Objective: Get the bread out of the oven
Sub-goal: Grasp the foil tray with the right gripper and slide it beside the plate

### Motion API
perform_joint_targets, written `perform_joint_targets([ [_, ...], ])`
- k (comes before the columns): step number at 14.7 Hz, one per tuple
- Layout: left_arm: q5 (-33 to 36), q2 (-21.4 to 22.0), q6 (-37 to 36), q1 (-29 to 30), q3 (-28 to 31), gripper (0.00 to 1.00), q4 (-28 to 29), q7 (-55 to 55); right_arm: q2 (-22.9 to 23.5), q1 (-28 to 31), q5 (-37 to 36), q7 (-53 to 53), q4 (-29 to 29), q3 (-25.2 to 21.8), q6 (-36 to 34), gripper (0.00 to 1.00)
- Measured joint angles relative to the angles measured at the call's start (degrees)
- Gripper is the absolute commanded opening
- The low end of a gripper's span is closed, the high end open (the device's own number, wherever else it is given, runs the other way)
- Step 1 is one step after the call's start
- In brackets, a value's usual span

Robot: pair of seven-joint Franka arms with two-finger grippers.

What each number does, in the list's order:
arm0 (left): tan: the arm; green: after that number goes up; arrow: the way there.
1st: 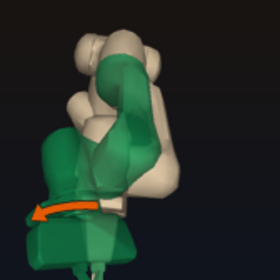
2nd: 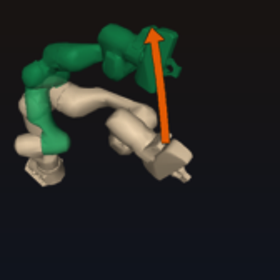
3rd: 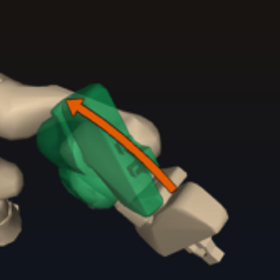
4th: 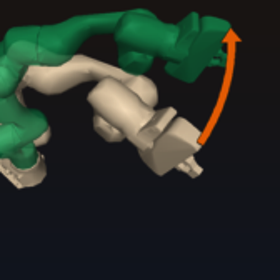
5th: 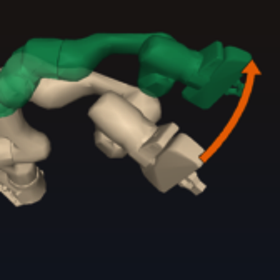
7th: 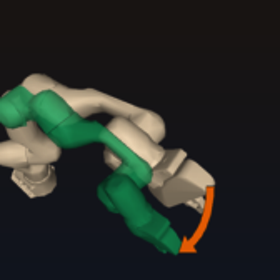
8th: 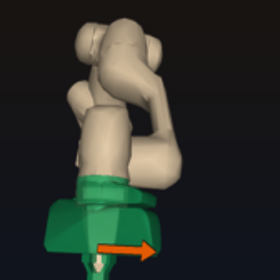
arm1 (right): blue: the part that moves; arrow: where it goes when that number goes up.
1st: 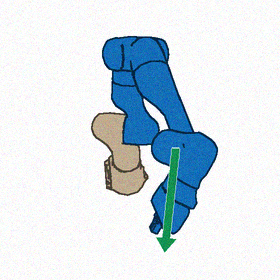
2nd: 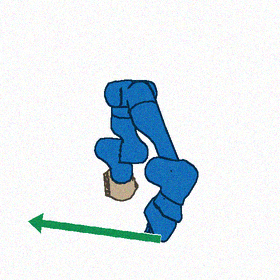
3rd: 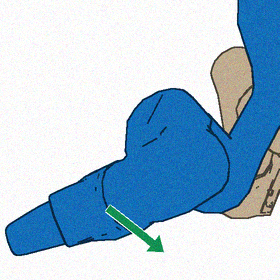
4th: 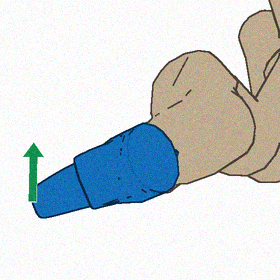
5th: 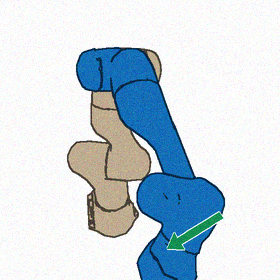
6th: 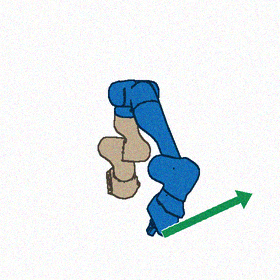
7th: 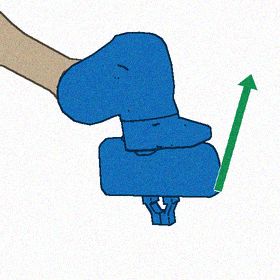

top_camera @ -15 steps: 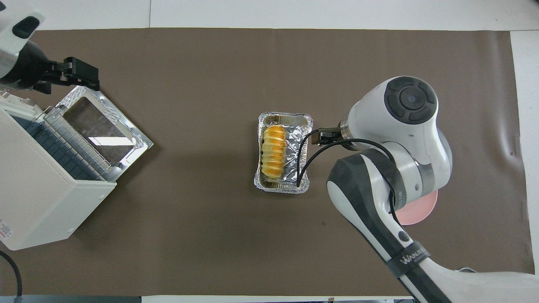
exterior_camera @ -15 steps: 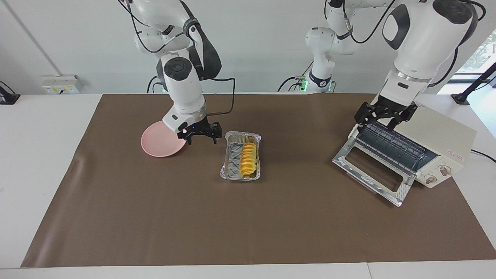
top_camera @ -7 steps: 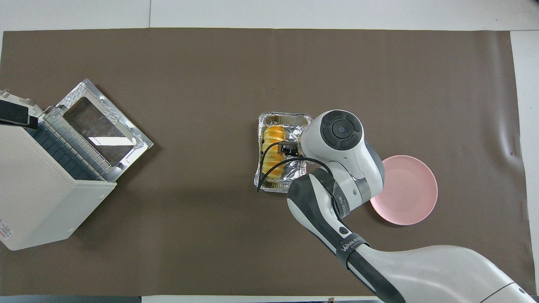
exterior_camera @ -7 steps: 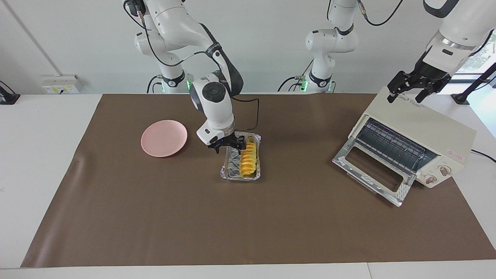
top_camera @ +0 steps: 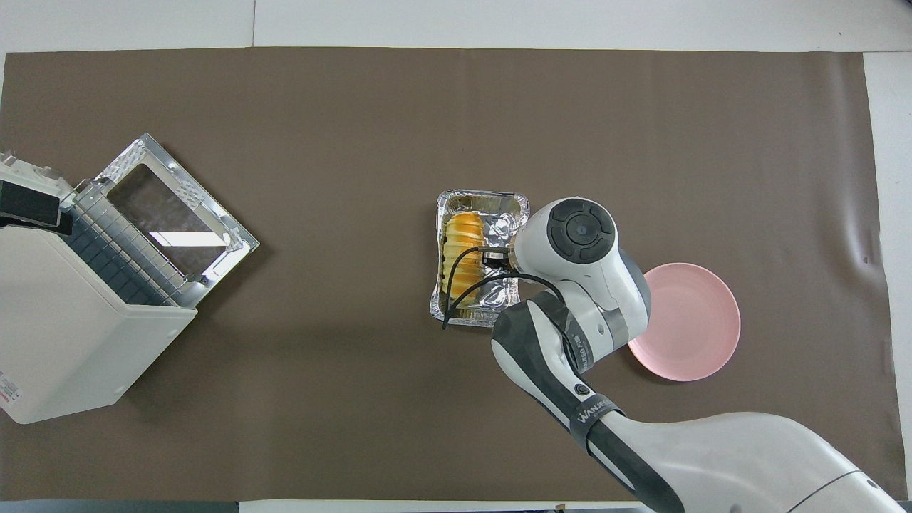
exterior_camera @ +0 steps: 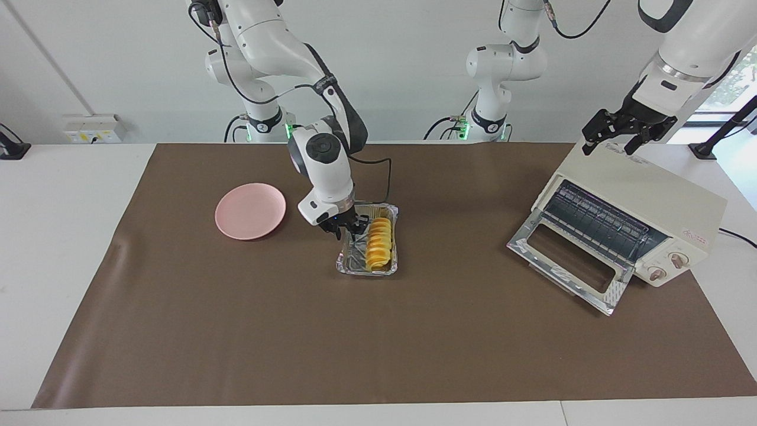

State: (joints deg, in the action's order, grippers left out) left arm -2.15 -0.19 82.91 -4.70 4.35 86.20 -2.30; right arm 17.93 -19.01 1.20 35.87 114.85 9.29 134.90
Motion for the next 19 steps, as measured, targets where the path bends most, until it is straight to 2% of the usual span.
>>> perform_joint_targets([
  [4,0.07,0.00,-0.61,-0.04,-0.47,1.00,0.02,-0.03,-0.20,1.15,0.00,-0.31,-0.67,-0.06,0.25,0.00],
  [6,0.23,0.00,-0.61,-0.13,-0.71,1.00,0.02,-0.10,-0.39,3.95,0.33,-2.94,-2.75,-0.12,-2.08,0.00],
  [10,1.67,0.00,-0.62,-0.25,-1.81,1.00,0.04,-0.42,-0.88,14.19,12.33,-19.50,-9.13,-0.38,-9.68,0.00],
  [12,1.91,0.00,-0.48,-0.25,-2.15,1.00,0.28,-0.42,-0.91,19.83,14.39,-28.17,-9.88,-0.54,-10.96,0.00],
  [15,2.16,-0.02,-0.09,-0.20,-2.03,1.00,0.47,-0.47,-0.61,25.02,13.91,-36.30,-9.83,-0.78,-11.07,0.00],
  [19,2.20,-1.26,-0.63,-0.19,-2.01,1.00,0.29,-0.54,1.69,30.06,9.37,-42.56,-9.62,-0.88,-10.23,0.00],
])
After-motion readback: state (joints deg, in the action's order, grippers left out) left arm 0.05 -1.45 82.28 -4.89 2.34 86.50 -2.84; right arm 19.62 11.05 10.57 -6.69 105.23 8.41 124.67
